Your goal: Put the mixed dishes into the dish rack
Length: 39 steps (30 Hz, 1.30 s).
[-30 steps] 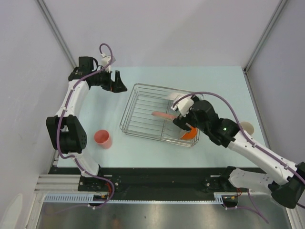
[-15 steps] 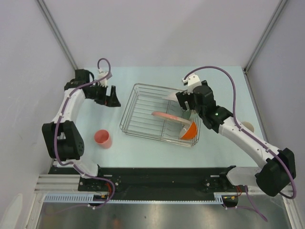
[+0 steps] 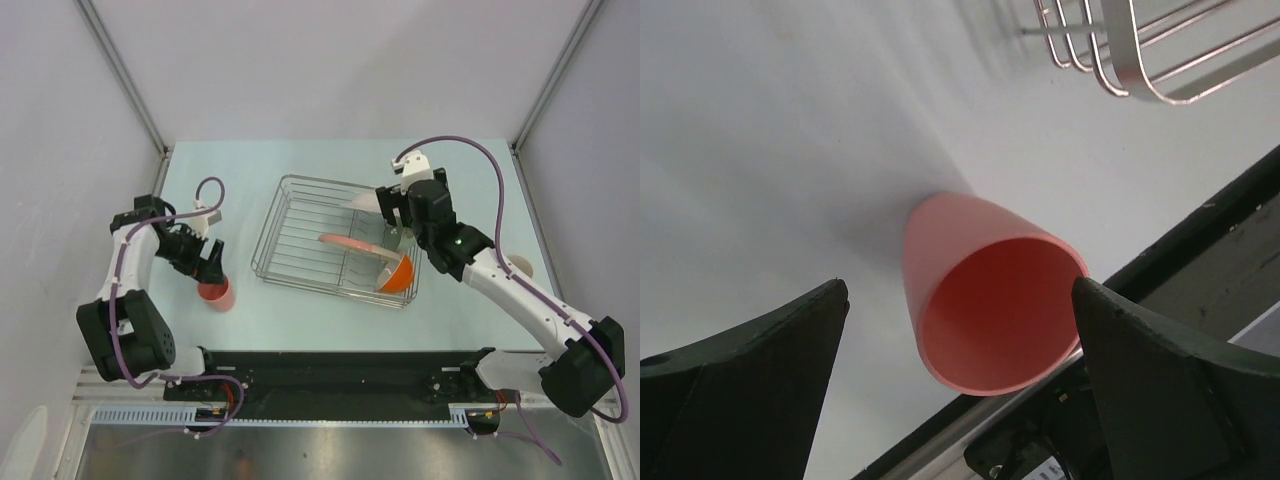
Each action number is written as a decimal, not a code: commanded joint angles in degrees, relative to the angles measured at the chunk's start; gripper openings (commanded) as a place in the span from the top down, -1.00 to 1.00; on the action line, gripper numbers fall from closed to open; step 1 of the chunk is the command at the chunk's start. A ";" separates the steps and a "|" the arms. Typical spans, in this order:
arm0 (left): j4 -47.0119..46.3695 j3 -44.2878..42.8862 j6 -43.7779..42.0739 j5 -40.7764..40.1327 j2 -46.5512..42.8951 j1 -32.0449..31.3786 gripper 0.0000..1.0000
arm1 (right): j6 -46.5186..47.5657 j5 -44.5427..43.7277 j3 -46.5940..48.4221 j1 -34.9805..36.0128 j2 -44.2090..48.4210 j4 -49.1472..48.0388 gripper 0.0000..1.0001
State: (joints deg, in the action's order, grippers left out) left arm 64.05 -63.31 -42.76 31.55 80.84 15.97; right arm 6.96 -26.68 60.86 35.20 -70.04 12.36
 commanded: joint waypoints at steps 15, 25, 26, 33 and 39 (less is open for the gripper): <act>-16.59 13.21 -5.05 -8.53 0.11 -0.06 0.75 | -4.15 -0.84 1.72 -1.71 2.71 0.91 -0.70; -1.85 -6.19 0.57 11.22 -8.76 -0.50 1.00 | -19.77 21.69 1.72 -1.71 9.40 -3.92 -0.99; -0.61 -8.39 1.27 14.73 -9.81 -0.58 1.00 | -22.14 24.54 1.72 -1.71 9.13 -5.31 -1.00; -1.90 -22.20 19.00 43.75 -7.02 -8.38 1.00 | -45.70 54.52 1.11 0.12 0.97 -19.71 -0.99; -19.03 -18.79 39.23 53.79 -4.72 -17.01 1.00 | -59.06 57.70 -2.59 6.81 -4.04 -42.22 -0.99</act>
State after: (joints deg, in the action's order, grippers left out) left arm 55.88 -84.51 -19.94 73.23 74.46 3.09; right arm -39.00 23.27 58.92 38.94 -72.20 -10.59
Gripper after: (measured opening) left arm 0.170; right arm 0.995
